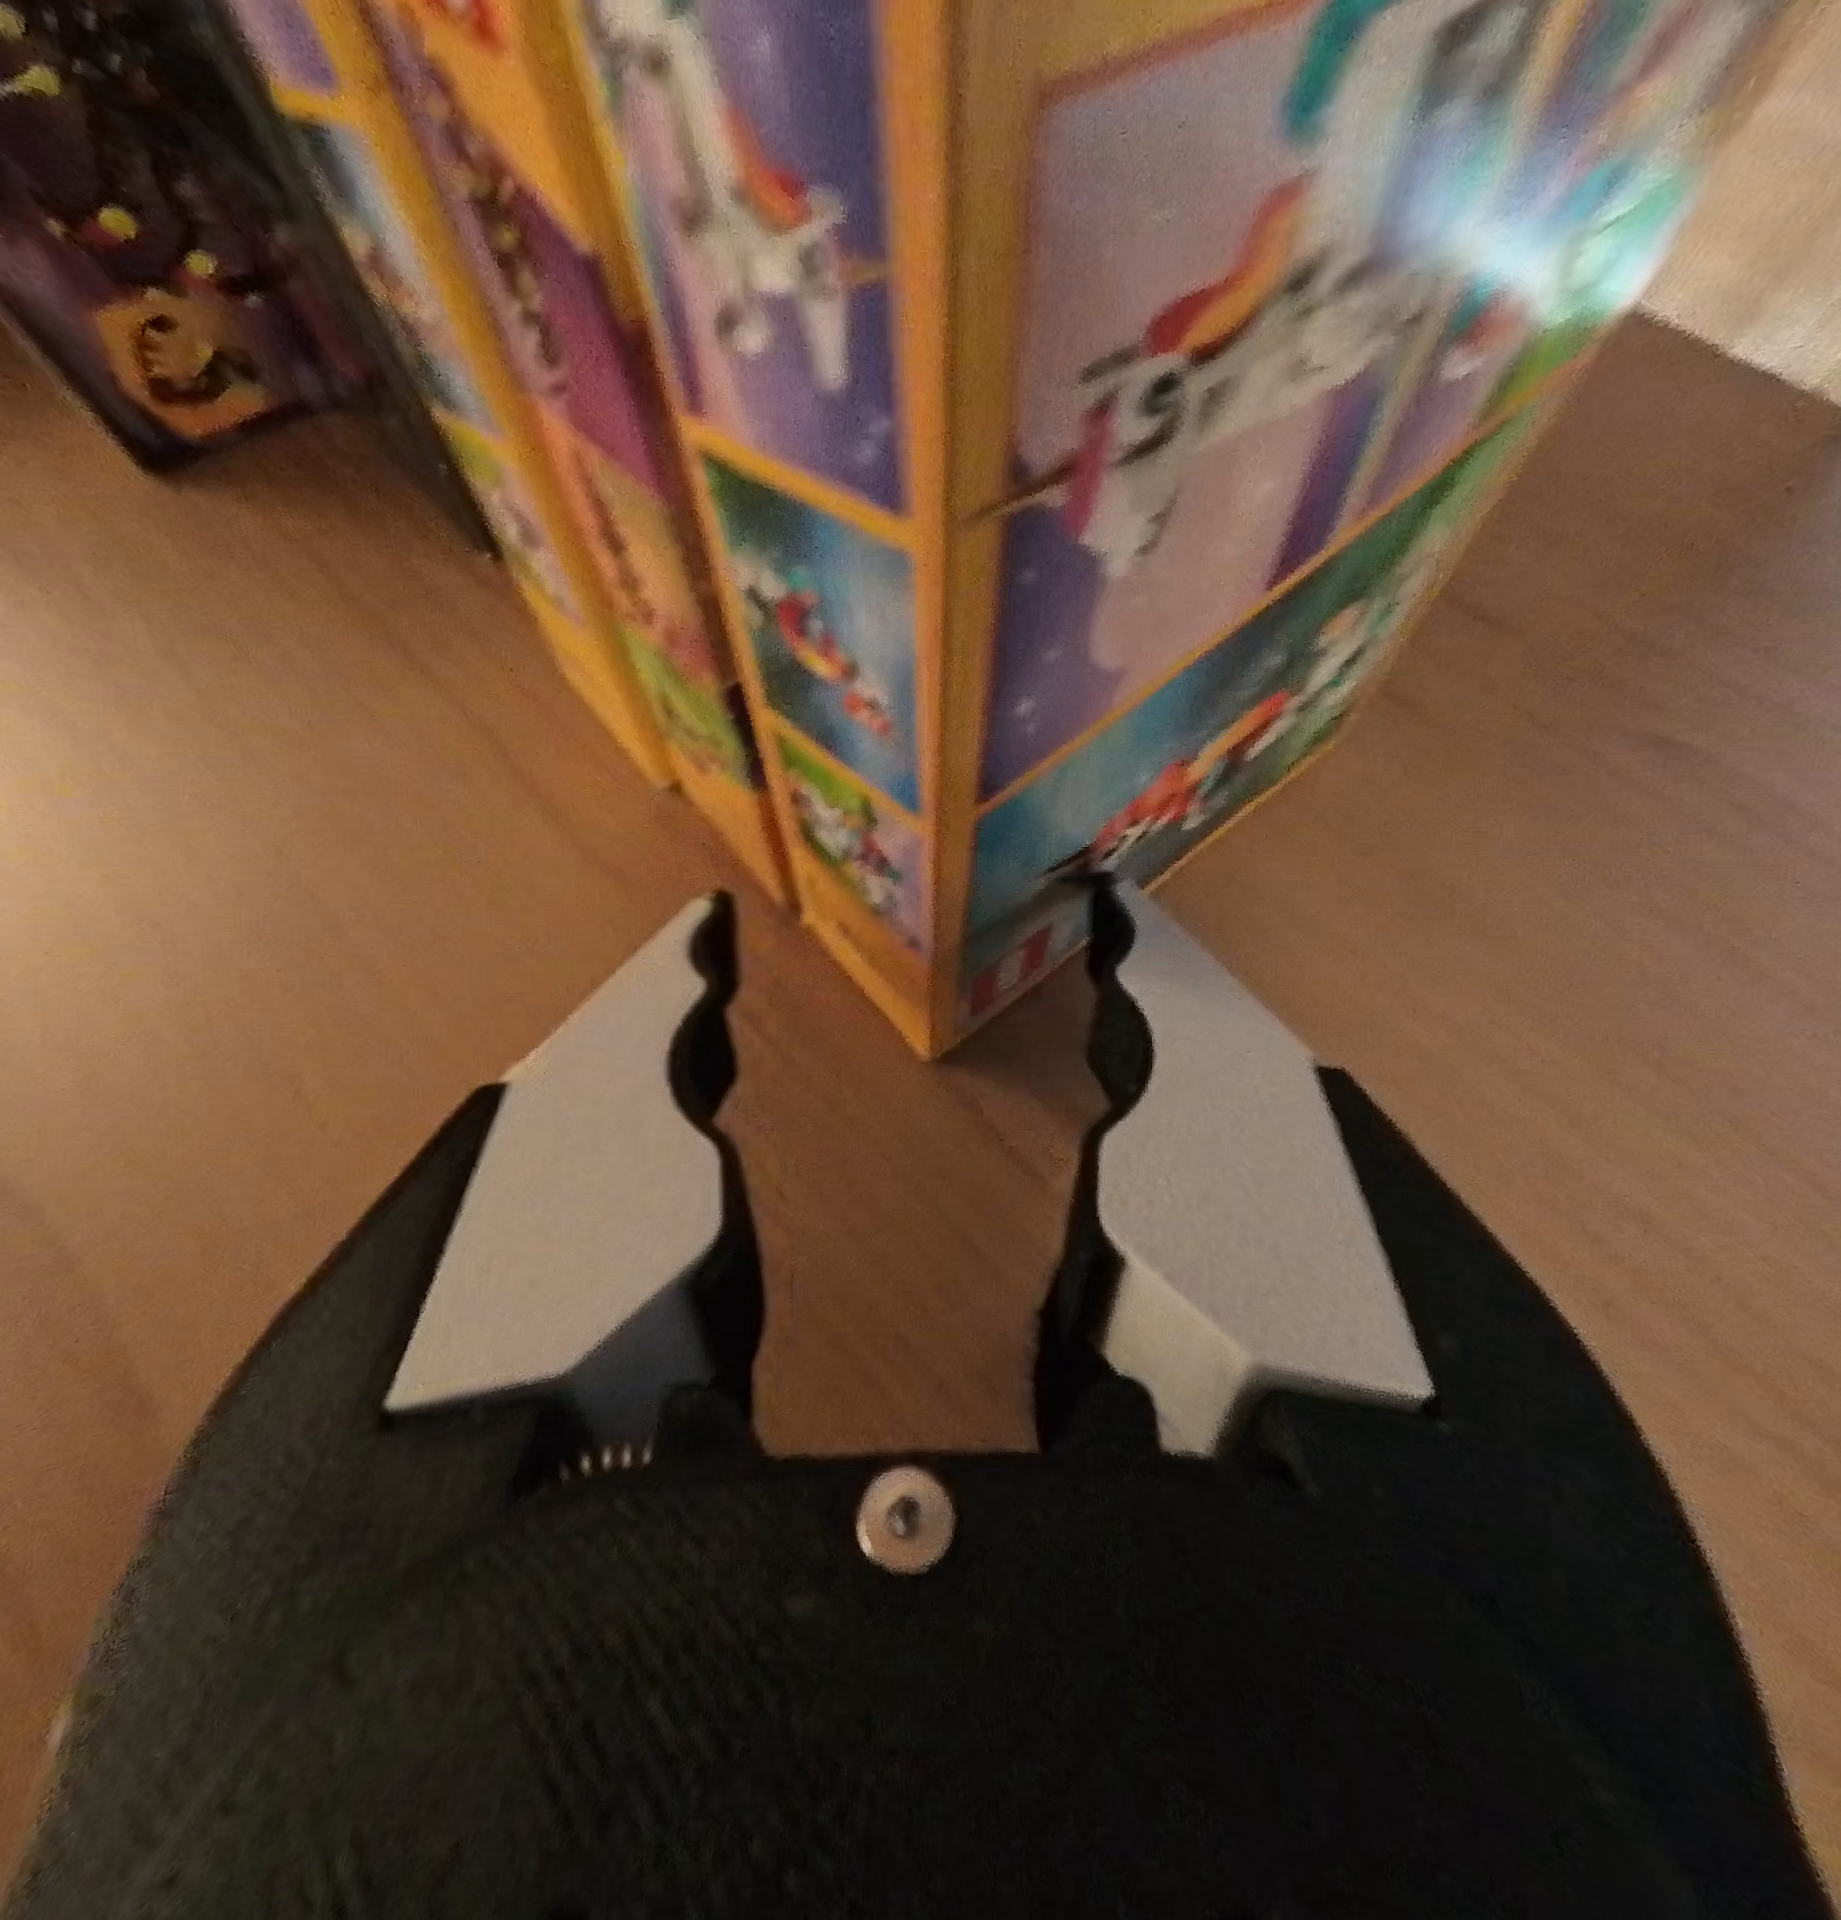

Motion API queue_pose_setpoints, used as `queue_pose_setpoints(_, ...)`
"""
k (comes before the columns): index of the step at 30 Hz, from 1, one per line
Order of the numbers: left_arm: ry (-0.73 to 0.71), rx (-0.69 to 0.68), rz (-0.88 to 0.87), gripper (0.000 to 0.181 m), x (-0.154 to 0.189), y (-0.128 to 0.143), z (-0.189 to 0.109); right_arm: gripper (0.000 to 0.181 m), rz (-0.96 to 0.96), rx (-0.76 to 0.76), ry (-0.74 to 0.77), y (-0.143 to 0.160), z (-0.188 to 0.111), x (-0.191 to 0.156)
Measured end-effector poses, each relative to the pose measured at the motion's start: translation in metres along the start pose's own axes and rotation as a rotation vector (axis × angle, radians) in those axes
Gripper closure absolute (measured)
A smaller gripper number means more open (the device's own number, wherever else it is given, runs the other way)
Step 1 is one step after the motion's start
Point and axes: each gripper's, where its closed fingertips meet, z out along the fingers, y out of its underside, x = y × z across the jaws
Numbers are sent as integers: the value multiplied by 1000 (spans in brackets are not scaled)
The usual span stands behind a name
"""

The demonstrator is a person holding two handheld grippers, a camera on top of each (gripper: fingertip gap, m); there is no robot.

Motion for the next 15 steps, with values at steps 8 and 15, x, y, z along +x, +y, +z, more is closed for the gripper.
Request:
queue_pose_setpoints(8,32,33,5,169,-15,-10,-27,115,-172,393,280,-79,-119,-78)
queue_pose_setpoints(15,41,45,-18,169,-74,-21,-124,87,-242,528,75,-240,-7,-289)
